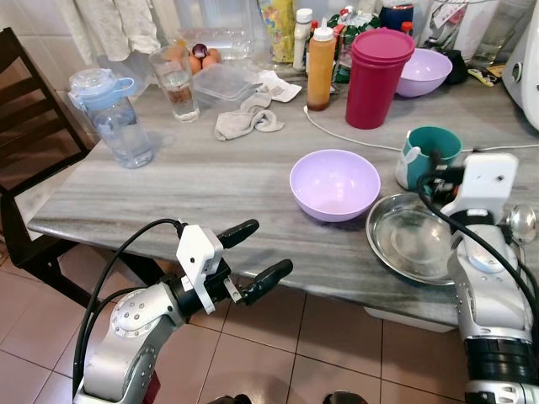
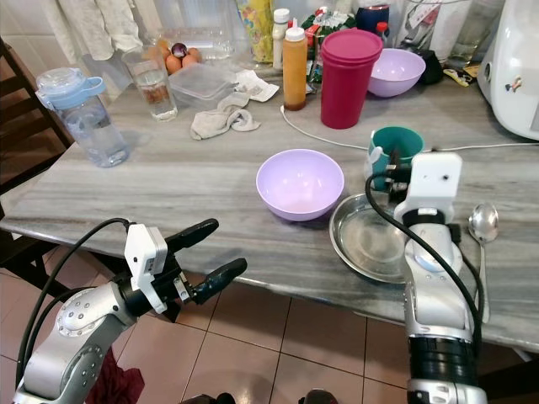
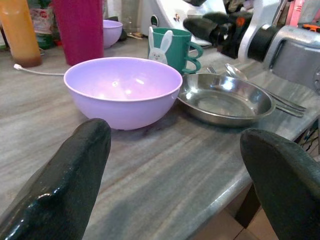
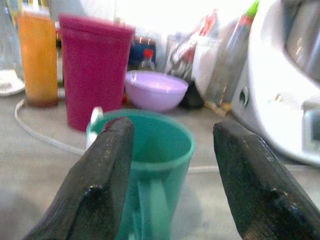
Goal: Setting the table
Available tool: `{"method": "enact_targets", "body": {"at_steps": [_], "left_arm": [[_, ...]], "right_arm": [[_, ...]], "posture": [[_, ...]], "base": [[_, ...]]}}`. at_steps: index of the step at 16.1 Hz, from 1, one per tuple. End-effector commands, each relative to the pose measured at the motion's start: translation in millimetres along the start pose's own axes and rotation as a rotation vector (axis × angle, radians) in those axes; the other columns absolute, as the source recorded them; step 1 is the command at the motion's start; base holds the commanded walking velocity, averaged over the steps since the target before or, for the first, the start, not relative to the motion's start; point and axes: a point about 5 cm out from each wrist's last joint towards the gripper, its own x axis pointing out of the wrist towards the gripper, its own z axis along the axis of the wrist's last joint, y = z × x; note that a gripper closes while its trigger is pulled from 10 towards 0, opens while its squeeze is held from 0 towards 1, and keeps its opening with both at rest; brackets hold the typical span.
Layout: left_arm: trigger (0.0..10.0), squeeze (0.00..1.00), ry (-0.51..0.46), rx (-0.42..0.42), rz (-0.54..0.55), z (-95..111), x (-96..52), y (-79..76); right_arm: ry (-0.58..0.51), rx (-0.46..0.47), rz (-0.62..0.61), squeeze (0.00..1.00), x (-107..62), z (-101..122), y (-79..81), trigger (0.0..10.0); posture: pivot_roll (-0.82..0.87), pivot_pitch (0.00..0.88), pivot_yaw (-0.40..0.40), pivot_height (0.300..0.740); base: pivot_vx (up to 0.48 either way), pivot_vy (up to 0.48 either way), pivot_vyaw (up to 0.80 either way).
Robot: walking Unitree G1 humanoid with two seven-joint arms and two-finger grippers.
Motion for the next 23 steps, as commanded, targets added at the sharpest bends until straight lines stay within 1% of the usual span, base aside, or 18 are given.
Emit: {"method": "enact_targets", "body": {"at_steps": [1, 3, 5, 6, 7, 8, 9, 10, 12, 13, 14, 15, 16, 17, 18, 19, 20, 23], "left_arm": [[10.0, 0.0, 0.006, 0.011, 0.013, 1, -1.9, 3.6], [10.0, 0.0, 0.0, 0.015, 0.021, 1, -1.8, 5.0], [10.0, 0.0, -0.006, 0.021, 0.038, 2, -2.3, 6.8], [10.0, 0.0, -0.019, 0.026, 0.068, 3, -2.7, 9.9], [10.0, 0.0, -0.044, 0.037, 0.134, 5, -3.5, 16.3], [10.0, 0.0, -0.052, 0.04, 0.156, 6, -3.9, 18.3], [10.0, 0.0, -0.068, 0.061, 0.226, 7, -5.2, 24.6], [10.0, 0.0, -0.084, 0.09, 0.334, 9, -8.1, 33.7], [10.0, 0.0, -0.102, 0.09, 0.442, 11, -12.3, 43.3], [10.0, 0.0, -0.105, 0.129, 0.514, 13, -15.0, 49.0], [10.0, 0.0, -0.111, 0.155, 0.573, 15, -16.9, 53.6], [10.0, 0.0, -0.102, 0.188, 0.629, 16, -18.6, 57.8], [10.0, 0.0, -0.083, 0.249, 0.72, 16, -21.7, 64.2], [10.0, 0.0, -0.061, 0.266, 0.785, 14, -25.5, 69.3], [10.0, 0.0, -0.017, 0.291, 0.862, 9, -31.5, 75.8], [10.0, 0.0, -0.007, 0.301, 0.875, 9, -33.2, 77.1], [10.0, 0.0, 0.02, 0.338, 0.962, 7, -42.0, 83.3], [10.0, 0.0, 0.076, 0.411, 1.08, 2, -53.6, 90.8]], "right_arm": [[-0.027, -0.016, -0.005, 1.0, -4.7, 8, 6.2, 10.0], [-0.052, -0.021, -0.031, 1.0, -8.8, 14, 9.2, 10.0], [-0.085, -0.044, -0.024, 1.0, -13.2, 19, 14.7, 10.0], [-0.105, -0.053, -0.005, 1.0, -18.4, 23, 22.6, 10.0], [-0.142, -0.095, 0.058, 1.0, -26.7, 27, 38.6, 10.0], [-0.155, -0.109, 0.078, 1.0, -29.6, 28, 43.8, 10.0], [-0.173, -0.134, 0.111, 1.0, -34.6, 30, 53.5, 10.0], [-0.192, -0.155, 0.157, 1.0, -39.9, 32, 63.6, 10.0], [-0.207, -0.197, 0.177, 1.0, -42.7, 33, 68.3, 10.0], [-0.216, -0.218, 0.185, 1.0, -42.7, 34, 69.1, 10.0], [-0.22, -0.222, 0.187, 0.45, -43.2, 35, 69.7, 10.0], [-0.225, -0.228, 0.188, 0.0, -43.1, 36, 69.9, 10.0], [-0.23, -0.233, 0.19, 0.0, -42.7, 37, 71.1, 10.0], [-0.235, -0.233, 0.196, 0.0, -42.3, 38, 72.5, 10.0], [-0.243, -0.236, 0.21, 0.0, -42.0, 39, 75.4, 10.0], [-0.246, -0.235, 0.214, 0.0, -42.1, 39, 76.6, 10.0], [-0.259, -0.234, 0.245, 0.0, -43.7, 40, 82.3, 10.0], [-0.274, -0.224, 0.294, 0.0, -47.6, 40, 91.1, 10.0]], "posture": [[-0.21, 0.136, 0.098, 0.74], [-0.21, 0.136, 0.099, 0.74], [-0.21, 0.136, 0.1, 0.74], [-0.2, 0.135, 0.1, 0.74], [-0.2, 0.135, 0.099, 0.74], [-0.2, 0.135, 0.099, 0.74], [-0.19, 0.134, 0.098, 0.74], [-0.19, 0.133, 0.098, 0.74], [-0.19, 0.134, 0.098, 0.74], [-0.19, 0.134, 0.098, 0.74], [-0.19, 0.133, 0.098, 0.74], [-0.19, 0.133, 0.098, 0.74], [-0.18, 0.129, 0.099, 0.74], [-0.18, 0.127, 0.101, 0.74], [-0.18, 0.125, 0.101, 0.74], [-0.18, 0.123, 0.103, 0.74], [-0.18, 0.12, 0.104, 0.74], [-0.17, 0.1, 0.105, 0.74]], "base": [[0.0, 0.0, 0.0], [0.0, 0.0, 0.0], [0.0, 0.0, 0.0], [0.0, 0.0, 0.0], [0.0, 0.0, 0.0], [0.0, 0.0, 0.0], [0.0, 0.0, 0.0], [0.0, 0.0, 0.0], [0.0, 0.0, 0.8], [0.0, 0.0, 0.8], [0.0, 0.0, 0.8], [0.0, 0.0, 0.8], [0.0, 0.0, 0.8], [0.0, 0.0, 0.8], [0.0, 0.0, 0.8], [0.0, 0.0, 0.8], [0.0, 0.0, 0.8], [0.0, 0.0, 0.8]]}}
